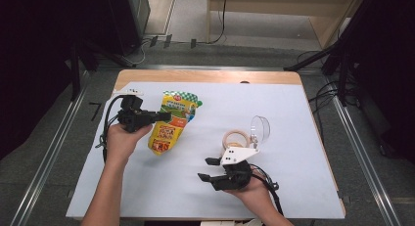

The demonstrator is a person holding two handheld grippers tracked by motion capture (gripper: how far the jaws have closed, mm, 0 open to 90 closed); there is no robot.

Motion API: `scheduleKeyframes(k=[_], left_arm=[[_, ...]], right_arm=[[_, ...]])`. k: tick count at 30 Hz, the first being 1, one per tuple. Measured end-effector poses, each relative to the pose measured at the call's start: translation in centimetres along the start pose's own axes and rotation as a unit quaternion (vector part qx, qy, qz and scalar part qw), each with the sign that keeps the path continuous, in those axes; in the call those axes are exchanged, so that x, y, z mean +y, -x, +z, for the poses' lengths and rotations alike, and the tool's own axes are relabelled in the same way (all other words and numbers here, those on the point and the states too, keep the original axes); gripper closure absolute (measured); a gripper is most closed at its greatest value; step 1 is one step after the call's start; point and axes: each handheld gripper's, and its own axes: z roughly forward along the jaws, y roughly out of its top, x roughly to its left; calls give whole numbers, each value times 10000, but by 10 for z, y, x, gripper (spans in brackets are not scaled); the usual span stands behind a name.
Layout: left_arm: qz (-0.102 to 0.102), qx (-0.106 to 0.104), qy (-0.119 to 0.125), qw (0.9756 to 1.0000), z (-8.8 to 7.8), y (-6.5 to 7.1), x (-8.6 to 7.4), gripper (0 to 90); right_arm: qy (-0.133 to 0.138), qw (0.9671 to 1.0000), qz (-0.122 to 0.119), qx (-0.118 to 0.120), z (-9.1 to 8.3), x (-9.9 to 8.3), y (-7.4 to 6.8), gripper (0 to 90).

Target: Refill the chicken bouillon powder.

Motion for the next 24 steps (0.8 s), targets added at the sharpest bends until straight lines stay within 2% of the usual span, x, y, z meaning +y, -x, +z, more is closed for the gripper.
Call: scheduleKeyframes(k=[9,16,21,24], left_arm=[[7,18,-63,10000,-16,2,-11,881],[-79,-6,-31,10000,-27,1,-24,874],[-75,-41,24,10000,-35,0,-29,855],[-83,-71,71,9999,-38,-2,-30,815]], right_arm=[[13,10000,-47,20,1,2,0,458],[-12,10000,-79,6,2,2,-1,458],[-41,10000,-70,20,3,1,-2,458],[-49,10000,-56,36,3,1,-2,458]])
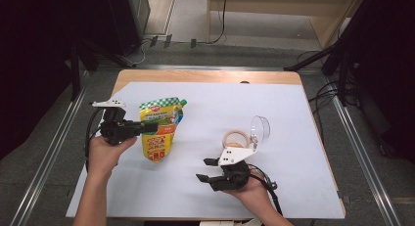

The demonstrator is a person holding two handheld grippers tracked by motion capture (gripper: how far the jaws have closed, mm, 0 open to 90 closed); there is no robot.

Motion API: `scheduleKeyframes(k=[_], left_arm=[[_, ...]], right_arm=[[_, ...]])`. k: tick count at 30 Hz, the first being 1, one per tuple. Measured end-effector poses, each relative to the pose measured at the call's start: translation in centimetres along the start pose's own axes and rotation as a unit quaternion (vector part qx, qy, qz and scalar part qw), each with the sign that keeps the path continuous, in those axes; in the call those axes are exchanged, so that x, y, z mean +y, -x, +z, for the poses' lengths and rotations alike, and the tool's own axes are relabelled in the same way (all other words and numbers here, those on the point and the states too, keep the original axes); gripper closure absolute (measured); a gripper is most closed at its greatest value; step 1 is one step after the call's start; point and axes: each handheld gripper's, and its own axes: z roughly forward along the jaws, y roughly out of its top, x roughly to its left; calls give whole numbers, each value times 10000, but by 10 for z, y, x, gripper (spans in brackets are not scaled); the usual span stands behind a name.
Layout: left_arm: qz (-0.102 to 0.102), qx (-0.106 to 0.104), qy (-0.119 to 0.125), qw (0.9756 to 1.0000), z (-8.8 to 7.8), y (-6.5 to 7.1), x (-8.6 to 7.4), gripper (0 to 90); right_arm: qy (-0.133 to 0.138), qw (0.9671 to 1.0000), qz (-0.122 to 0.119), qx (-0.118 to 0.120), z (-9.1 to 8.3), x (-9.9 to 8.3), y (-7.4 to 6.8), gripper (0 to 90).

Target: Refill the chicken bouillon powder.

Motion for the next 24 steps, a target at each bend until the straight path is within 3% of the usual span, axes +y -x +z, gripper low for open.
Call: scheduleKeyframes(k=[12,17,24], left_arm=[[244,-125,134,9995,-14,10,8,682],[263,-6,31,9996,-19,16,15,662],[330,39,130,9994,-31,22,28,665]], right_arm=[[-32,10000,-44,-23,-1,1,1,463],[-16,10000,-28,-45,-3,2,2,472],[4,9999,-21,-117,-9,6,5,478]])
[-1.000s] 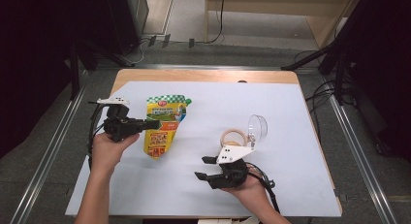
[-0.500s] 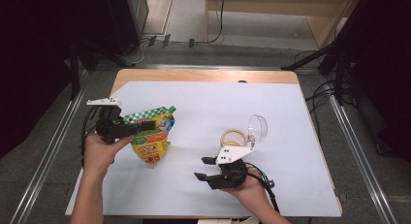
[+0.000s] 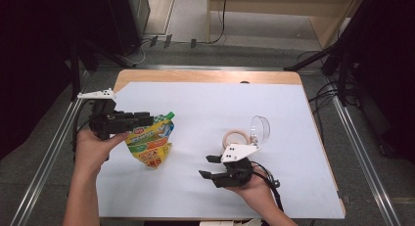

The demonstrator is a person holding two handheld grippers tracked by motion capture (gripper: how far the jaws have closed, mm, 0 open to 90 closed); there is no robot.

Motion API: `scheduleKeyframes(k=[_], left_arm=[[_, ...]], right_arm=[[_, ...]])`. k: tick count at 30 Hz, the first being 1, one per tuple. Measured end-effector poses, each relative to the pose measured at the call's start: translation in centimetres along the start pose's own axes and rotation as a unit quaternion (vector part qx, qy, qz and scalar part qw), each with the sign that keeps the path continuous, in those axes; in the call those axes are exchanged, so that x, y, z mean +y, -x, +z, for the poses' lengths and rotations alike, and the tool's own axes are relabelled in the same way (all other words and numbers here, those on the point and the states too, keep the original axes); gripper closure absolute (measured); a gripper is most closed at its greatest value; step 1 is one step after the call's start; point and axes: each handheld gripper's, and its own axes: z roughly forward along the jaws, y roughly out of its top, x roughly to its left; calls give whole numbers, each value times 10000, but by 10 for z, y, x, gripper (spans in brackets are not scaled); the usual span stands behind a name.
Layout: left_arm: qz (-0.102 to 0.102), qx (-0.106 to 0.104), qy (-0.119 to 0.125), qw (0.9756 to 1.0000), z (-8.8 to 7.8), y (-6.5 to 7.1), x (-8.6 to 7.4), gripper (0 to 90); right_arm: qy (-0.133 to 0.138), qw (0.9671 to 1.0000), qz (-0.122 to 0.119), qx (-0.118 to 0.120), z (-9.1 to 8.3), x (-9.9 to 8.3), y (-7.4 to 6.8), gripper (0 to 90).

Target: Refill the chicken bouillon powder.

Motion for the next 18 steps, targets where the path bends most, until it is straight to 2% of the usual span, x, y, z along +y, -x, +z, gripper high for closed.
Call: scheduleKeyframes(k=[3,6,13,18], left_arm=[[-4,-7,83,10000,-4,0,4,669],[19,15,54,10000,-7,2,9,667],[171,103,74,9998,-10,8,22,660],[99,257,68,9996,-8,-5,26,643]], right_arm=[[19,10000,6,-5,-3,2,2,480],[21,10000,6,-6,-5,3,3,483],[-183,9998,-24,5,-6,5,4,487],[-159,9998,61,37,-11,7,7,498]])
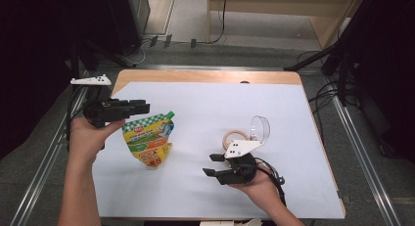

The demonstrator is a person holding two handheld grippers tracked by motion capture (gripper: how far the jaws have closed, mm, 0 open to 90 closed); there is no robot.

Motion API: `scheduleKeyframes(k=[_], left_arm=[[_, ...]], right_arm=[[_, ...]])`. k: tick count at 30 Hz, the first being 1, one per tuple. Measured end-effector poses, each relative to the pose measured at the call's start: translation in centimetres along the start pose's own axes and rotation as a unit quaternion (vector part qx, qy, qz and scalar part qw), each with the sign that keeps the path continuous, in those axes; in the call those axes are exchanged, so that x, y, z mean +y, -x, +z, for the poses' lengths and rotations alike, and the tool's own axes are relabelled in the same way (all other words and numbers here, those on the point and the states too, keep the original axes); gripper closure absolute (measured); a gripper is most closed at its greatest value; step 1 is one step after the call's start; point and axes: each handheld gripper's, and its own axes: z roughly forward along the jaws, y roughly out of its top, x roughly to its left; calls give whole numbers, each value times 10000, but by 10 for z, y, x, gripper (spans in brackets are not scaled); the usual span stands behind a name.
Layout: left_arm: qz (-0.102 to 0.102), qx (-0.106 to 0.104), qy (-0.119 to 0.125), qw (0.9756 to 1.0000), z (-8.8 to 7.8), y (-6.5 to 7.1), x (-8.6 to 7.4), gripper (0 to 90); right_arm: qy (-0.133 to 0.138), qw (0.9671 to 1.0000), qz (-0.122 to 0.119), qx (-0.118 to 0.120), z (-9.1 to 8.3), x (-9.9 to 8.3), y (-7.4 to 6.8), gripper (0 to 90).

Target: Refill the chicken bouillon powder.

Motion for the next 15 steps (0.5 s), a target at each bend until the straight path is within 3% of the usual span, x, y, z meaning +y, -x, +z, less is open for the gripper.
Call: scheduleKeyframes(k=[11,15], left_arm=[[-194,338,73,9992,1,-28,-11,543],[-421,410,4,9983,3,-40,-18,527]], right_arm=[[26,9999,141,1,-14,6,6,555],[38,9999,165,-11,-23,11,7,590]])
